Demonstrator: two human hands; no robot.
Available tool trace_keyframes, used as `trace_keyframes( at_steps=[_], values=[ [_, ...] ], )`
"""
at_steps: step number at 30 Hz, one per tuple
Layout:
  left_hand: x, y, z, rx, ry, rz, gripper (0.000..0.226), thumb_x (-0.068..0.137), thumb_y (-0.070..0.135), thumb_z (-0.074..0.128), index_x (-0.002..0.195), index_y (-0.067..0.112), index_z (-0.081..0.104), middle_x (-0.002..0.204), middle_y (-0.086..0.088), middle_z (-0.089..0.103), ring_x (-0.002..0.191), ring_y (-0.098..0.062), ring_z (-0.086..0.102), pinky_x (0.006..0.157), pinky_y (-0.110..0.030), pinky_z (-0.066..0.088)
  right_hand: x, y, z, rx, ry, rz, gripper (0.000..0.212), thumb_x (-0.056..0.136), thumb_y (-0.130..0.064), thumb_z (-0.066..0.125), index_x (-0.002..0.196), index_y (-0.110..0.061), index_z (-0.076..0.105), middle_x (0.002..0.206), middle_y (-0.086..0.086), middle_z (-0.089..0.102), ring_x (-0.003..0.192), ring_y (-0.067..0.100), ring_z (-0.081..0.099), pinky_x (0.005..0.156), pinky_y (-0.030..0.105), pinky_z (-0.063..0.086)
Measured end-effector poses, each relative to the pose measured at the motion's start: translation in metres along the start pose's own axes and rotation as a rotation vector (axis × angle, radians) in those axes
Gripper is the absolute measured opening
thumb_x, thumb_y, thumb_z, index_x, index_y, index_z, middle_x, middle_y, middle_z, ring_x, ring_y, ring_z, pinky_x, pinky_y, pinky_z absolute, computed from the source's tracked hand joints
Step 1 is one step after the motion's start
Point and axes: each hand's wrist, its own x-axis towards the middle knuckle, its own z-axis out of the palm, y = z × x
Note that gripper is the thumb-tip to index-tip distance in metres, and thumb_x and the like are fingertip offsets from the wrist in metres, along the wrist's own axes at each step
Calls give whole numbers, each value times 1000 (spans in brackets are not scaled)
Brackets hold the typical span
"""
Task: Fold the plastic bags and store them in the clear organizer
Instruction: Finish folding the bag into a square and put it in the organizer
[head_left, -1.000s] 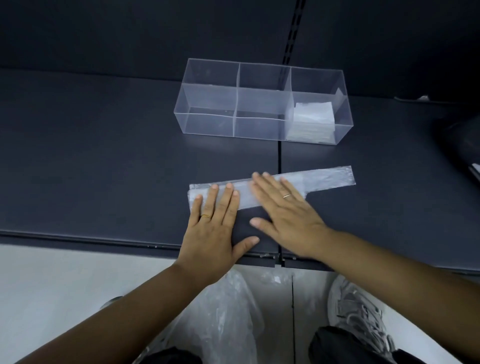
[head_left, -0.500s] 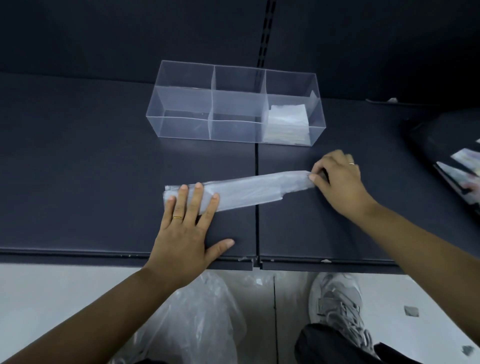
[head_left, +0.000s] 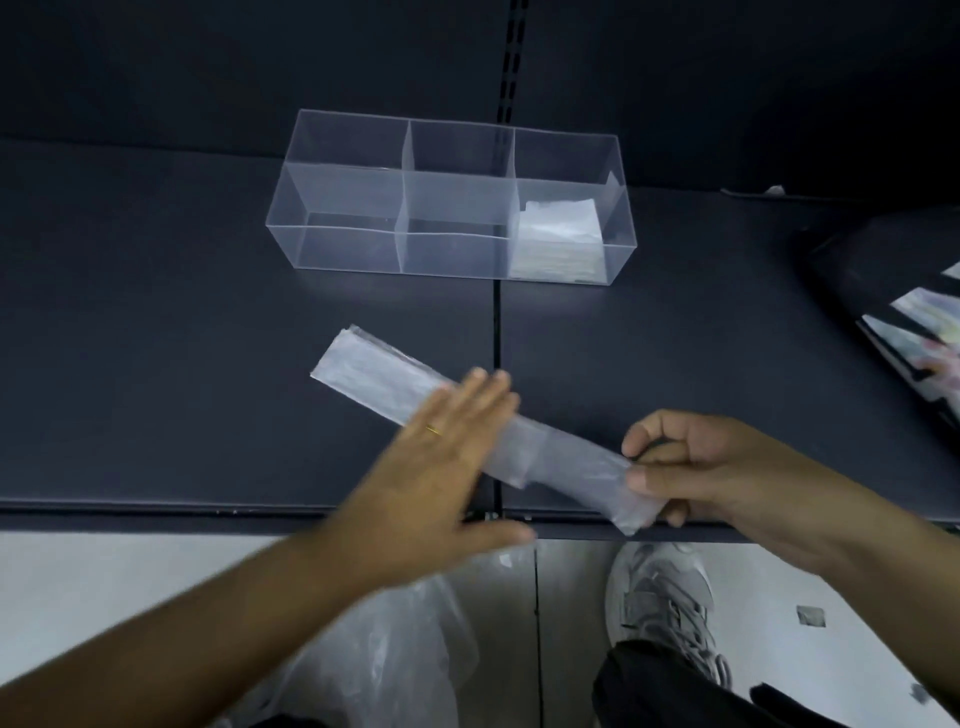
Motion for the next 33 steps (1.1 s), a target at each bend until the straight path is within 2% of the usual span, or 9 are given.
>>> trace_keyframes(
  at_steps=[3, 6, 9, 12, 15, 18, 23, 29, 33],
  values=[
    [7, 52, 8, -364, 128, -61, 78, 89, 48, 55, 151, 20, 18, 158, 7, 17, 145, 0, 6, 118, -22, 6, -16, -24, 14, 90, -158, -16, 19, 72, -13, 72, 86, -11, 60, 67, 8, 65, 55, 12, 59, 52, 18, 48],
    [11, 66, -7, -851, 230, -240, 45, 92, 10, 54, 134, 29, 54, 127, 7, 62, 117, -10, 57, 100, -32, 45, -13, -42, 18, -3, -159, -168, 22, 69, -35, 70, 82, -18, 65, 68, 6, 66, 56, 13, 60, 51, 19, 47],
    [9, 65, -25, -1109, 238, -344, 33, 98, 22, 51, 123, 40, 62, 110, 14, 68, 101, -8, 62, 94, -18, 42, 14, -47, 7, -105, 67, -394, 38, 82, -56, 57, 101, -24, 65, 98, -3, 70, 58, 12, 55, 56, 22, 45],
    [10, 55, -36, -1265, 191, -339, 25, 95, 18, 57, 117, 21, 69, 107, 10, 71, 106, -1, 63, 91, -10, 43, 49, -40, 12, 54, -281, -342, 68, 85, -67, 28, 123, -20, 58, 115, 0, 68, 55, 14, 43, 53, 20, 41],
    [13, 36, -34, -1575, 265, -551, 27, 89, 11, 57, 114, 6, 67, 109, -13, 71, 107, -22, 66, 97, -34, 50, 71, -28, 26, 12, -468, -199, 82, 82, -77, 18, 123, -20, 59, 101, 5, 68, 55, 18, 36, 53, 21, 38],
    [10, 16, -27, -1789, 261, -585, 36, 90, 24, 55, 117, 1, 61, 113, -19, 68, 107, -28, 66, 86, -32, 55, 78, -13, 33, -146, -472, -198, 60, 89, -70, 34, 120, -26, 61, 102, 0, 70, 53, 14, 45, 56, 20, 40],
    [7, -13, -12, -1736, 235, -694, 36, 93, 30, 48, 119, 8, 60, 115, -12, 69, 110, -23, 65, 86, -33, 56, 82, 3, 55, -226, -211, -159, 16, 88, -12, 67, 103, -10, 62, 72, -1, 71, 53, 13, 62, 47, 22, 46],
    [16, -52, -24, -1603, 405, -846, 30, 102, 24, 43, 112, 5, 64, 112, -14, 70, 96, -18, 70, 74, -25, 58, 83, 7, 66, -254, 14, -155, 9, 84, -8, 70, 88, -11, 63, 66, -1, 71, 45, 13, 60, 38, 21, 39],
    [9, -62, -36, -784, 694, -714, 26, 100, 17, 47, 121, 11, 61, 118, -1, 65, 100, -8, 65, 91, -23, 50, 82, 7, 69, -244, 59, -133, 10, 83, -7, 70, 84, -11, 61, 62, -2, 69, 43, 12, 59, 37, 20, 37]
  ],
)
